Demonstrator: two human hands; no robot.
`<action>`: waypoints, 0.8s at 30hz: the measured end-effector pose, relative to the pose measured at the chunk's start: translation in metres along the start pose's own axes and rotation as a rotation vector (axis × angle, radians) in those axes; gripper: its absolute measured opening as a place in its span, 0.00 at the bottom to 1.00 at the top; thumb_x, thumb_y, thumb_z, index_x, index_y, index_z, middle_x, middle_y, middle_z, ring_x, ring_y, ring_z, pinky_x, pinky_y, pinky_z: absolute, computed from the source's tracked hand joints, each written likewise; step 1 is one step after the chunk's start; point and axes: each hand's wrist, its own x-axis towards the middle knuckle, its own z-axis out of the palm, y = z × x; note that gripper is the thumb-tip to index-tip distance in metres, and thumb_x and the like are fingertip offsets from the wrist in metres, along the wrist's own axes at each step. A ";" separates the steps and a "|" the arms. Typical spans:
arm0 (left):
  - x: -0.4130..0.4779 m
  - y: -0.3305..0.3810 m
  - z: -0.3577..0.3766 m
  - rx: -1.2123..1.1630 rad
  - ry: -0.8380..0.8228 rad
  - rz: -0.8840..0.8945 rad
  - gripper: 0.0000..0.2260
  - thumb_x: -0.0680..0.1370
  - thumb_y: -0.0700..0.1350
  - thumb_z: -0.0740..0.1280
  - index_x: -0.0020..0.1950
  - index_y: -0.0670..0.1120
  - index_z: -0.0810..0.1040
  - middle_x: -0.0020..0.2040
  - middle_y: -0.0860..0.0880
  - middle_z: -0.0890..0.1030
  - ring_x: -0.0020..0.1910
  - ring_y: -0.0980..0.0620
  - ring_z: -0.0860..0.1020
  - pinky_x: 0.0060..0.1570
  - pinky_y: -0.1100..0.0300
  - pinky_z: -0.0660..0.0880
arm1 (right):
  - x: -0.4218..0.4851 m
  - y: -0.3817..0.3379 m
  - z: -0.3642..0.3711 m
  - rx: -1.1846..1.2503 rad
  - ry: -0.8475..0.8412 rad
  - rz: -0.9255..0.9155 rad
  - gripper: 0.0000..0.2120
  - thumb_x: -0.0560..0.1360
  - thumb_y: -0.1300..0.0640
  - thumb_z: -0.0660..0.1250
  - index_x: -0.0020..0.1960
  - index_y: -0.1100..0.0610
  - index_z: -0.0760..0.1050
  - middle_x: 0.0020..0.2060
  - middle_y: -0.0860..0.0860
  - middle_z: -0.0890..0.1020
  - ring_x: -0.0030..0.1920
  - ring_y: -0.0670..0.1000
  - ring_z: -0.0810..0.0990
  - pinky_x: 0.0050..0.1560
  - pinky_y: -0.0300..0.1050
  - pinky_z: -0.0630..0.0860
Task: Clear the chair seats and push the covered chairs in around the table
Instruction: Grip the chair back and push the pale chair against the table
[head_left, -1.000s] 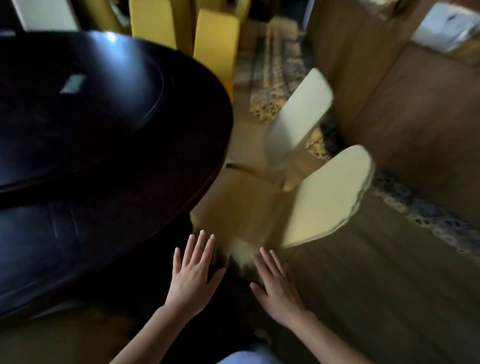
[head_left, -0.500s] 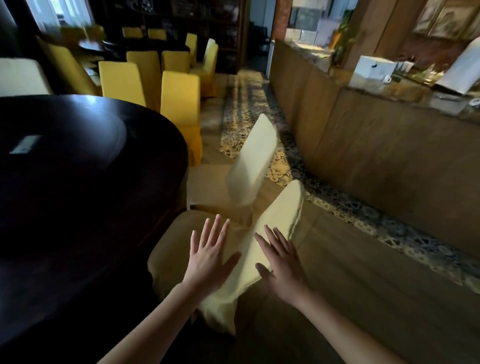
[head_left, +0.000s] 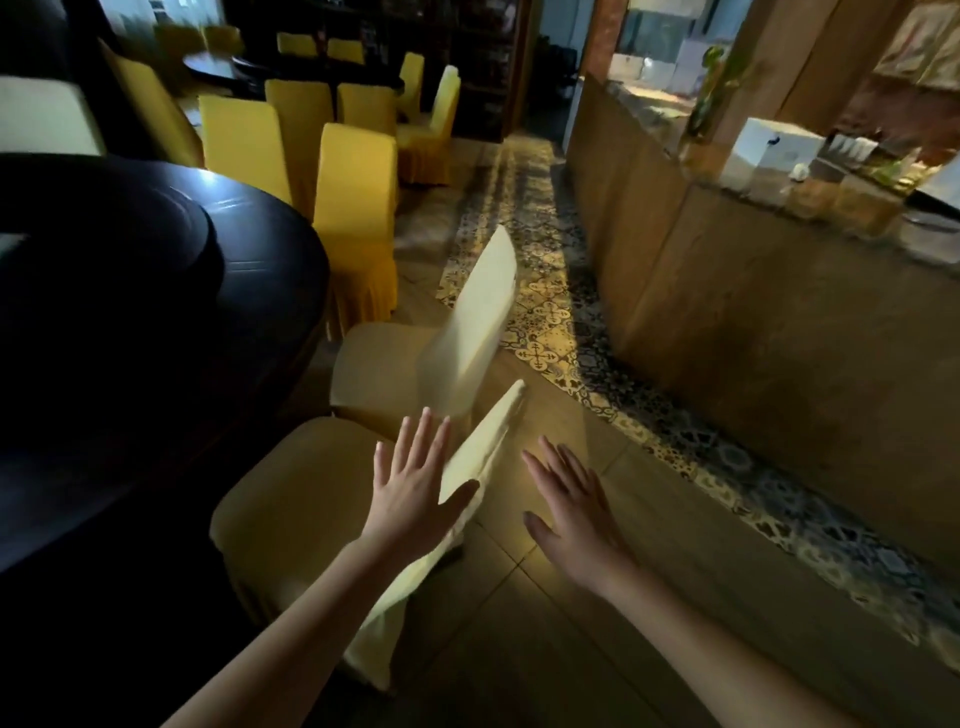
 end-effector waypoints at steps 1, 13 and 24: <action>0.003 0.001 0.003 -0.001 0.002 -0.011 0.38 0.73 0.70 0.46 0.76 0.54 0.35 0.74 0.52 0.30 0.73 0.49 0.29 0.68 0.47 0.28 | 0.009 0.006 0.000 0.003 -0.015 -0.008 0.32 0.80 0.48 0.57 0.77 0.44 0.42 0.76 0.44 0.38 0.74 0.46 0.33 0.76 0.55 0.41; 0.127 0.004 0.016 0.015 -0.043 -0.037 0.50 0.60 0.78 0.29 0.77 0.54 0.37 0.74 0.52 0.31 0.72 0.50 0.29 0.68 0.46 0.30 | 0.117 0.053 -0.010 0.065 -0.062 0.001 0.36 0.79 0.46 0.60 0.77 0.46 0.42 0.77 0.47 0.40 0.74 0.46 0.35 0.74 0.56 0.42; 0.168 -0.001 0.047 -0.035 -0.336 -0.311 0.59 0.52 0.80 0.27 0.78 0.53 0.48 0.79 0.52 0.45 0.77 0.51 0.40 0.71 0.43 0.34 | 0.210 0.113 0.005 0.008 -0.341 -0.184 0.37 0.75 0.49 0.66 0.77 0.49 0.49 0.78 0.49 0.49 0.77 0.51 0.44 0.75 0.54 0.48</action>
